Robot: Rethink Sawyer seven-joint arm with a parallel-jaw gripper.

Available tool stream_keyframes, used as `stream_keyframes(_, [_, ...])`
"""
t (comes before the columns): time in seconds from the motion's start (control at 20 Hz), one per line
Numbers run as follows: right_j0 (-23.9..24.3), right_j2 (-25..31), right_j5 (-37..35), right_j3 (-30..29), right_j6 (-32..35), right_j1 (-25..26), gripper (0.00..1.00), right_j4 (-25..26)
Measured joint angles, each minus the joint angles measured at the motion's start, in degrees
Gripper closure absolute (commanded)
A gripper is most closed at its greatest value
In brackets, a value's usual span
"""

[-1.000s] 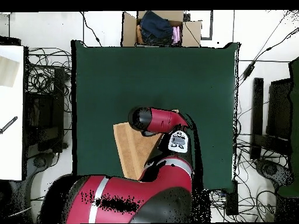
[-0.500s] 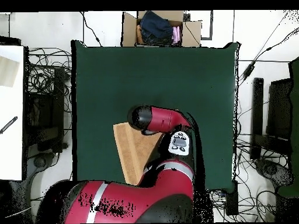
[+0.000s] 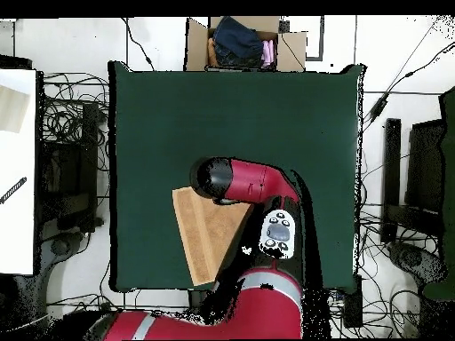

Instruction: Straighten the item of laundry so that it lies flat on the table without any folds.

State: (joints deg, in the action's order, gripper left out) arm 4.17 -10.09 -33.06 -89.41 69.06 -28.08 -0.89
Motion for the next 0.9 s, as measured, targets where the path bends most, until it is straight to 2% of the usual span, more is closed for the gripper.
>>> stream_keyframes(0.15, [-0.1,-0.1,-1.1,-1.9,0.0,-3.0,0.00,0.0])
stream_keyframes(0.3, [0.0,-0.1,-1.1,-2.9,0.0,-3.7,0.00,0.0])
stream_keyframes(0.5, [0.4,-0.1,-0.2,-4.3,0.0,-3.2,0.00,0.0])
stream_keyframes(0.9, [0.8,-0.1,6.0,-7.8,0.0,-0.6,0.00,0.0])
